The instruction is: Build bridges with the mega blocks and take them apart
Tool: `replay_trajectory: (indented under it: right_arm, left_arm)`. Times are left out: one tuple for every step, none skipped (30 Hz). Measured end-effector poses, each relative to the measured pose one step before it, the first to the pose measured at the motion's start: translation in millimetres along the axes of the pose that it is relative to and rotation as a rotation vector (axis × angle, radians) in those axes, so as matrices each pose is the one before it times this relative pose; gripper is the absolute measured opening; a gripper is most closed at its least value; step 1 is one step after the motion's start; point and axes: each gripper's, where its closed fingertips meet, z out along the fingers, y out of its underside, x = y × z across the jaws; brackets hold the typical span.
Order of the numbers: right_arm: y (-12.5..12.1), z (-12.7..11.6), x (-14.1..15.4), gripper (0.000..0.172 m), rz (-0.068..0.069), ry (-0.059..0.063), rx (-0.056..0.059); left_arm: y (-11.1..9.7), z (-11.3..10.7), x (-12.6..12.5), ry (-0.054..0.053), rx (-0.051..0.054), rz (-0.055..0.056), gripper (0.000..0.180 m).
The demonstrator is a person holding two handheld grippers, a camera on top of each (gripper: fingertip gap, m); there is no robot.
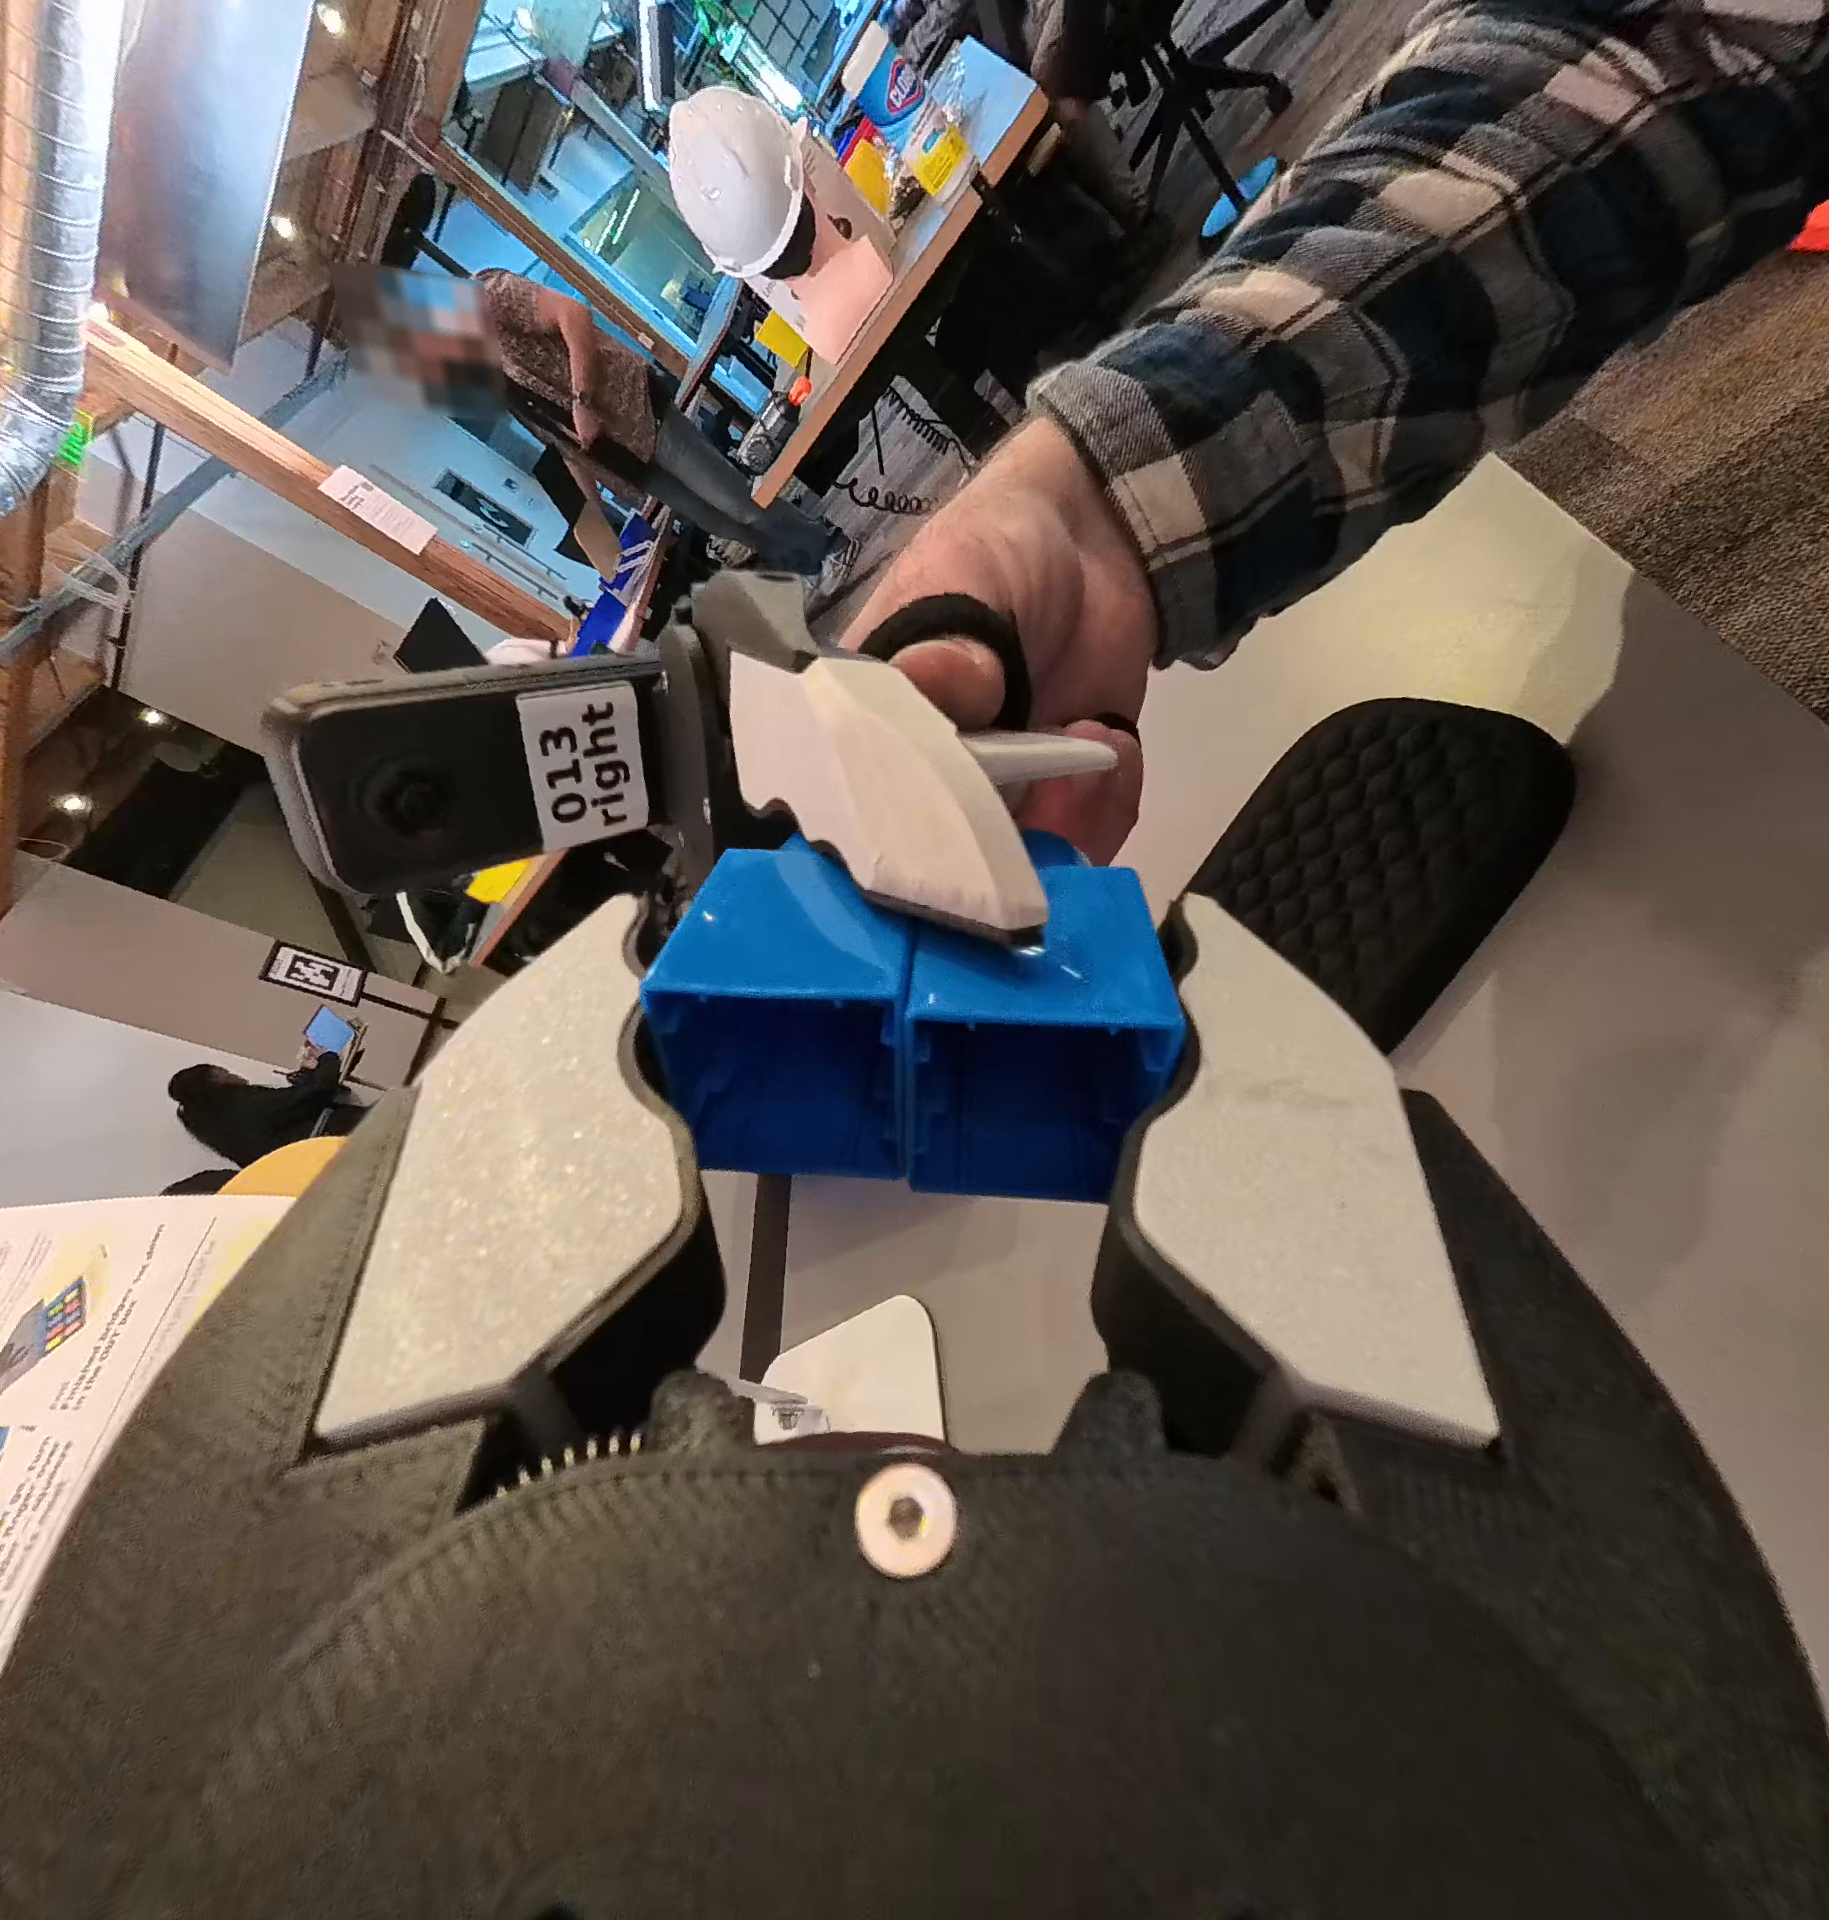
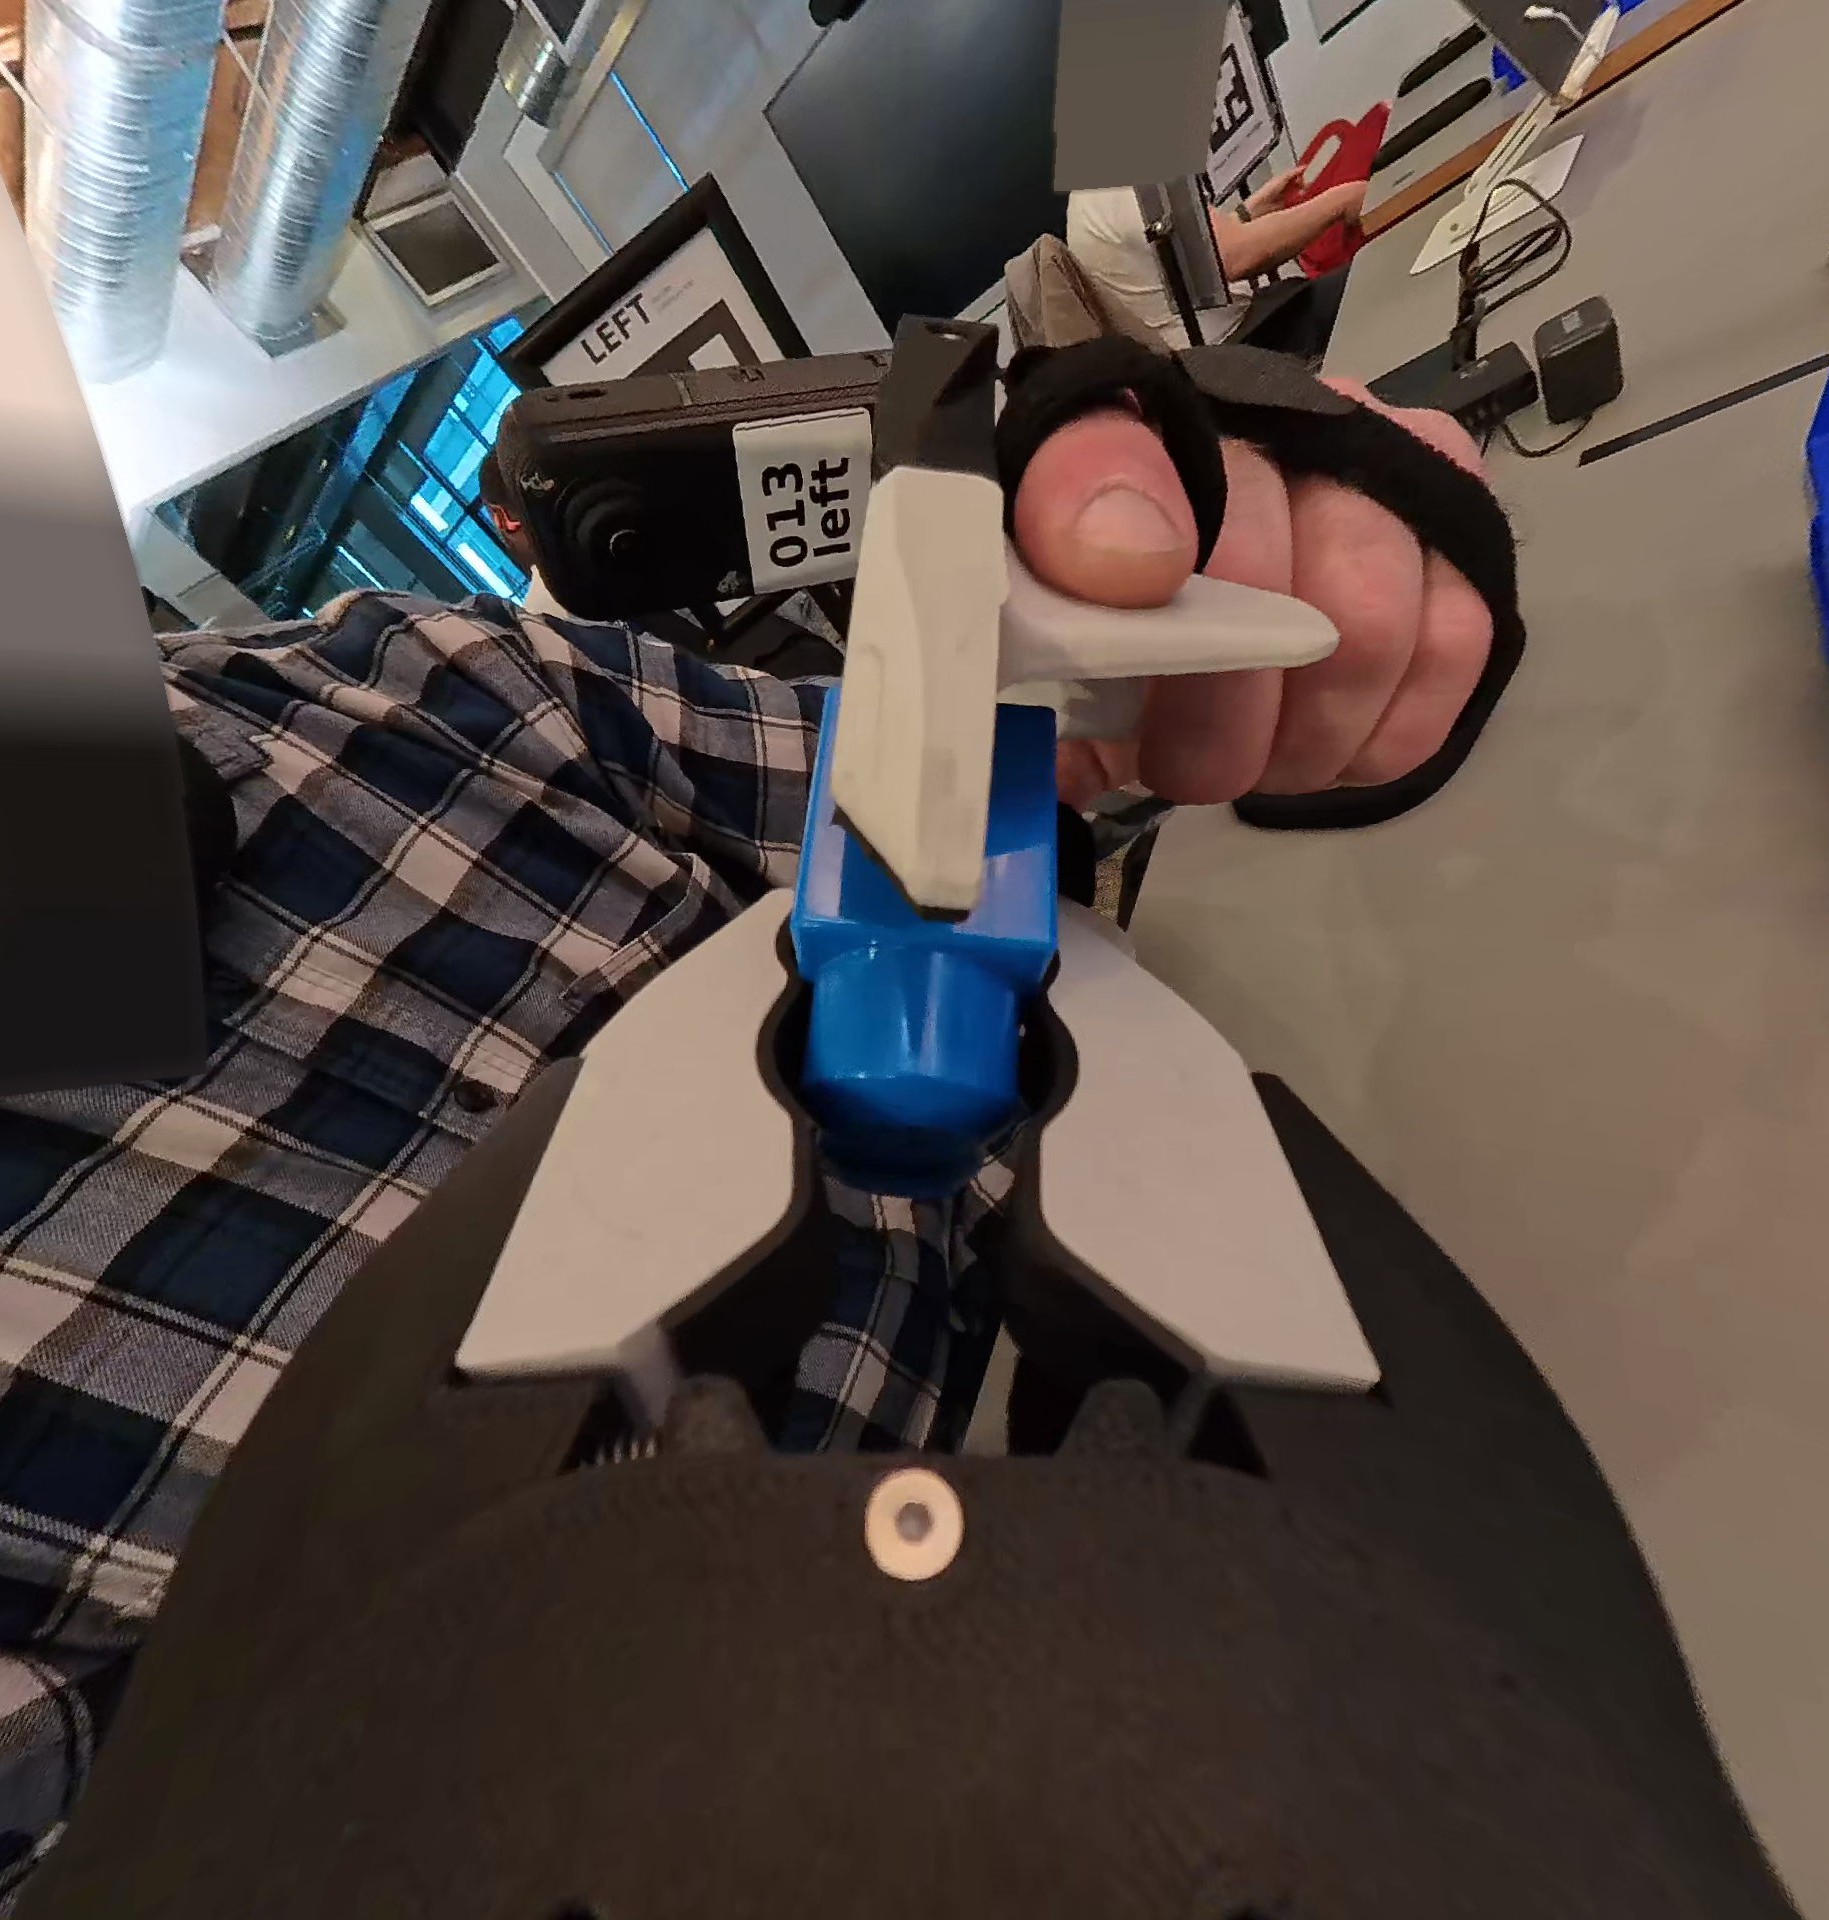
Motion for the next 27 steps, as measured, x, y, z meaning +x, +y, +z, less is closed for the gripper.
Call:
replay_trajectory:
  right_arm:
    - [0.46,-0.39,0.84,0.037,-0.0019,0.0023,-0.0018]
    - [0.11,-0.24,0.5,0.037,0.0004,0.0006,-0.0003]
    - [-0.07,-0.08,-0.22,0.037,-0.0031,-0.0017,-0.0001]
    - [-0.66,0.02,-0.3,0.037,-0.0056,0.0007,0.0028]
    - [-0.22,0.11,-0.33,0.037,-0.0024,0.0007,0.0]
    - [-0.23,0.14,-0.71,0.037,-0.0027,-0.0021,-0.0008]
    - [-0.93,-0.37,-0.7,0.037,-0.0037,-0.0017,0.003]
    - [-0.38,-0.43,-0.35,0.037,-0.0015,-0.0011,0.0002]
    - [-0.44,-0.77,0.25,0.038,-0.0016,0.0019,0.0007]
    - [-0.88,-1.21,0.34,0.037,-0.0014,0.0029,0.0048]
    - [-0.37,-1.33,0.09,0.037,0.0004,0.0007,0.0028]
    - [-0.41,-1.31,0.29,0.037,-0.0008,0.0034,0.0033]
    - [-0.16,-0.58,0.32,0.037,-0.0013,0.0031,0.0016]
    - [0.46,0.04,0.07,0.037,0.0028,-0.0016,-0.0015]
    - [0.17,0.12,-0.09,0.037,0.0053,-0.0032,0.0006]
    - [-0.05,0.04,-0.36,0.037,0.0008,-0.0022,0.0024]
    - [-0.08,0.12,-0.29,0.037,0.0018,-0.0023,0.0027]
    - [0.88,0.74,-0.81,0.037,0.0122,-0.0111,-0.0012]
    - [0.87,0.75,-0.66,0.037,0.0134,-0.0136,-0.0014]
    - [0.55,0.48,-0.09,0.037,-0.0006,-0.0031,0.0007]
    - [1.28,0.8,-0.09,0.037,-0.0028,0.0019,-0.0047]
    - [1.26,1.1,-0.58,0.037,0.0036,-0.0047,-0.0044]
    - [0.24,0.9,-0.55,0.037,0.0051,-0.0075,0.0029]
    - [-0.22,0.37,-0.05,0.036,0.0013,-0.0027,0.0042]
    - [0.57,0.27,0.25,0.037,-0.0009,0.0003,-0.0026]
    - [-0.21,-0.26,0.31,0.037,-0.0001,0.0018,0.0014]
    - [-1.86,-0.49,0.71,0.037,-0.0072,0.0098,0.0113]
  left_arm:
    - [1.17,0.48,0.22,0.0,-0.0078,0.0055,0.088]
    - [1.03,0.29,-0.1,-0.0024,-0.0043,0.0057,0.089]
    - [-0.28,-0.08,0.05,0.0027,0.0037,-0.0039,0.089]
    - [-0.73,-0.24,-0.33,-0.0005,0.0059,-0.0011,0.089]
    - [-0.38,-0.58,-0.51,-0.0017,0.0013,0.0037,0.089]
    - [-0.7,-0.69,-0.3,0.0003,0.0031,0.0027,0.089]
    - [-0.71,-0.78,-0.69,-0.0027,0.0036,-0.001,0.089]
    - [-0.16,-0.71,-0.92,-0.003,0.0013,-0.0004,0.089]
    - [0.26,-0.91,-0.75,-0.0021,-0.0009,0.0012,0.089]
    - [0.36,-1.08,-1.34,-0.0058,0.0007,-0.0014,0.089]
    - [-0.4,-1.48,-1.69,-0.0067,0.0071,-0.0051,0.089]
    - [0.25,-1.55,-1.09,-0.0033,0.0024,-0.0017,0.088]
    - [0.87,-0.81,-0.65,-0.002,-0.0034,0.0007,0.087]
    - [0.38,0.14,0.54,0.0056,-0.0021,-0.0017,0.087]
    - [0.01,0.47,0.99,0.0085,-0.0021,-0.0036,0.087]
    - [-0.4,0.08,0.22,0.0049,0.001,0.0015,0.087]
    - [-0.39,-0.14,0.01,0.0029,0.0019,0.0003,0.086]
    - [-0.47,-0.19,1.01,0.0135,0.0019,-0.0064,0.086]
    - [-0.91,-0.25,1.91,0.0197,0.0038,-0.0106,0.086]
    - [-0.04,0.17,1.26,0.0125,-0.0029,-0.0072,0.086]
    - [-0.06,-0.24,1.23,0.0129,-0.0008,-0.0045,0.086]
    - [-0.25,-0.42,2.02,0.0217,-0.0014,-0.0117,0.086]
    - [-0.78,-0.31,1.39,0.016,0.0004,-0.0091,0.085]
    - [-0.21,-0.29,0.26,0.0081,-0.0008,-0.0056,0.085]
    - [0.44,-0.17,0.5,0.0101,-0.0006,-0.0073,0.086]
    - [0.28,0.27,0.49,0.0097,-0.0001,-0.0073,0.086]
    - [0.76,0.06,-1.44,-0.0077,-0.0025,-0.0038,0.086]
